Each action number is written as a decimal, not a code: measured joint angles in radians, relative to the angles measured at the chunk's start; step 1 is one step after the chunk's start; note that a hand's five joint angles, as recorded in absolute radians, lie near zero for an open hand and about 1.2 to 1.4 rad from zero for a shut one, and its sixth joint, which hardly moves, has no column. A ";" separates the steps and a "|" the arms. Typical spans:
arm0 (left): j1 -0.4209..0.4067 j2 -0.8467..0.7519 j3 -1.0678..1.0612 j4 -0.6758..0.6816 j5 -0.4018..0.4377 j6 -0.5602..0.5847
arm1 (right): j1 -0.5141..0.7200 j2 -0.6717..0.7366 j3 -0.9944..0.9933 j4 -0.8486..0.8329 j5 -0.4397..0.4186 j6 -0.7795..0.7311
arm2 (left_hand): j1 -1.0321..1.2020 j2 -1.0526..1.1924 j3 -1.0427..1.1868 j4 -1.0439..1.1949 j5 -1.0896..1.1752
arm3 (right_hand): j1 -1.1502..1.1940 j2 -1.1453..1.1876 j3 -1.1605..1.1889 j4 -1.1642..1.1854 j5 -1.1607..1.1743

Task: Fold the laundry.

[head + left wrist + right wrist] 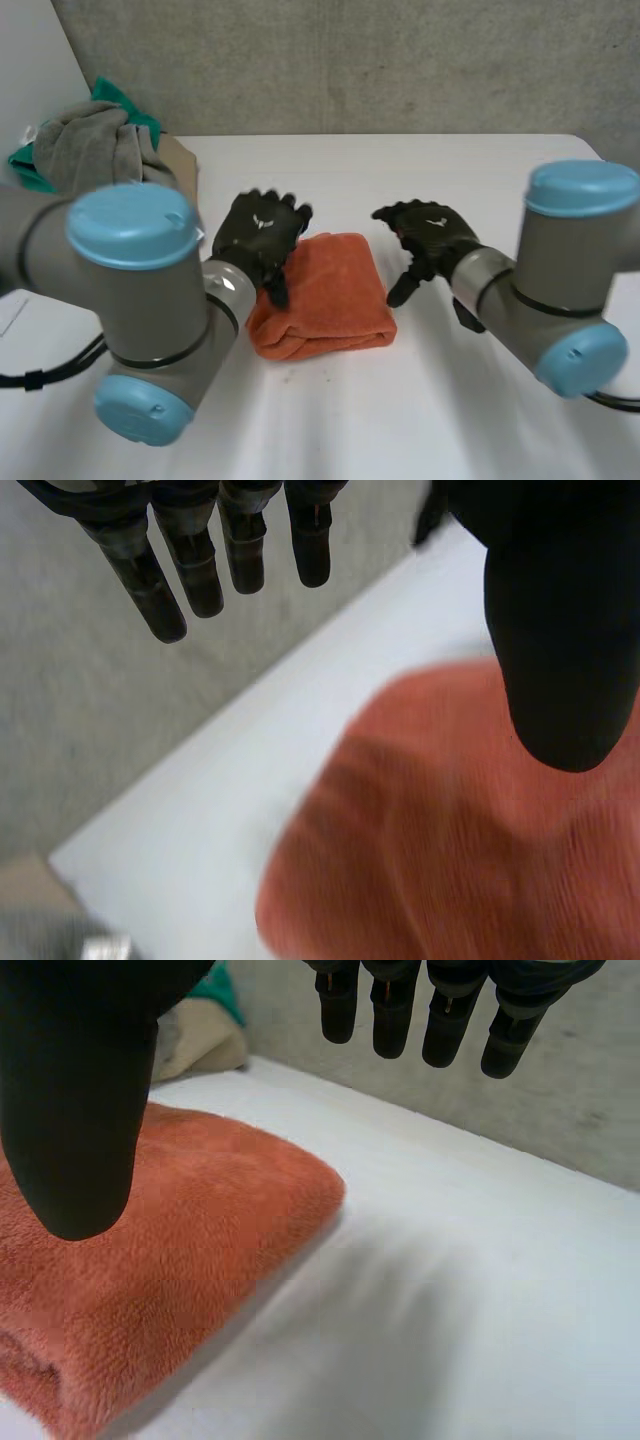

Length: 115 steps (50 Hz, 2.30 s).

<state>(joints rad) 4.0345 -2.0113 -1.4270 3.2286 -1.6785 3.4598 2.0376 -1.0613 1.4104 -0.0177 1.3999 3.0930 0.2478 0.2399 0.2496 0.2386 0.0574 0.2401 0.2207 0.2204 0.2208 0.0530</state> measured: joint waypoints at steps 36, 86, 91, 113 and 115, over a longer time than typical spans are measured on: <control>0.043 0.070 -0.069 0.010 0.120 -0.049 | 0.079 0.262 -0.046 -0.168 -0.079 0.160 | 0.000 0.000 0.000 0.000 0.000 | 0.646 0.797 0.825 0.873 0.863; 0.041 -0.076 0.130 0.013 0.122 -0.041 | -0.575 0.839 -1.218 0.001 0.165 -0.377 | 0.000 0.000 0.000 0.000 0.000 | 0.140 0.219 0.258 0.279 0.243; 0.024 -0.075 0.142 0.013 0.122 -0.042 | -0.582 0.855 -1.221 -0.012 0.216 -0.495 | 0.000 0.000 0.000 0.000 0.000 | -0.002 -0.003 -0.004 0.000 0.001; 0.068 0.010 0.149 0.014 0.135 -0.045 | -0.485 0.311 -0.532 -0.426 0.221 -0.455 | 0.000 0.000 0.000 0.000 0.000 | -0.002 -0.003 -0.004 -0.003 -0.001; 0.100 0.030 0.147 0.016 0.136 -0.045 | -0.465 0.219 -0.400 -0.497 0.188 -0.421 | 0.000 0.000 0.000 0.000 0.000 | -0.002 -0.003 -0.004 -0.003 -0.001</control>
<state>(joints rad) 4.1344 -1.9815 -1.2800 3.2449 -1.5425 3.4146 1.5724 -0.8427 1.0103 -0.5142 1.5884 2.6725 0.2478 0.2399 0.2496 0.2387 0.0574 0.2379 0.2175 0.2168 0.2180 0.0519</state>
